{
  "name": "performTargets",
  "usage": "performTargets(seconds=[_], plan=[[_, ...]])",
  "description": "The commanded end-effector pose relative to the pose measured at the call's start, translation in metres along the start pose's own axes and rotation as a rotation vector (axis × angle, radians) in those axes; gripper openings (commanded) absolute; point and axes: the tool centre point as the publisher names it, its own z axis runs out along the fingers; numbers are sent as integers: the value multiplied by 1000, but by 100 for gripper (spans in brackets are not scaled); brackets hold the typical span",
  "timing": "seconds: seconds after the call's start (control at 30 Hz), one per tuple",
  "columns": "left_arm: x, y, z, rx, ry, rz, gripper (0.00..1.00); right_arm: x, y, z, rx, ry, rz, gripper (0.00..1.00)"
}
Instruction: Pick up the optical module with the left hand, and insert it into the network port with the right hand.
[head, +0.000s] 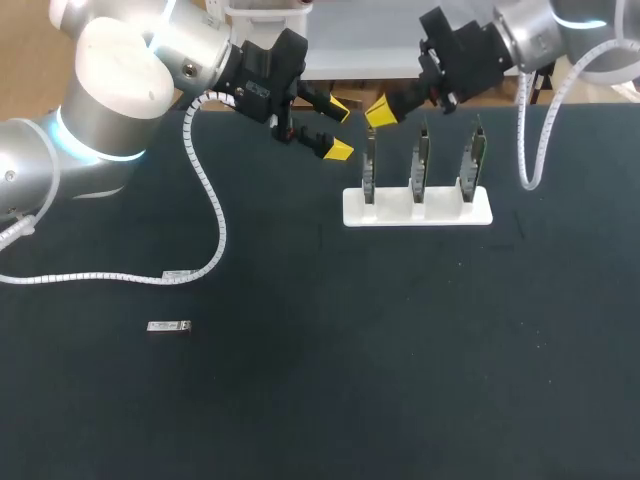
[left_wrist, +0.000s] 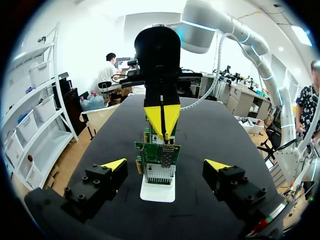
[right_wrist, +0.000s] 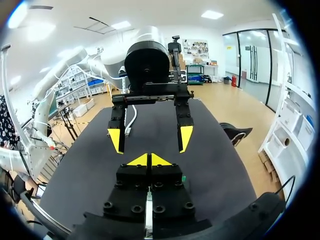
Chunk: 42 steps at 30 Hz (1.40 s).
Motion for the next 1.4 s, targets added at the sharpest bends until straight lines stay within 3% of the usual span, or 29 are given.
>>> performTargets(seconds=[0.03,1.4], plan=[[-1,1,0,2,5,-2,100,2,-1,2,-4,3,2,0],[-1,1,0,2,5,-2,100,5,-2,7,-10,-6,22,0]])
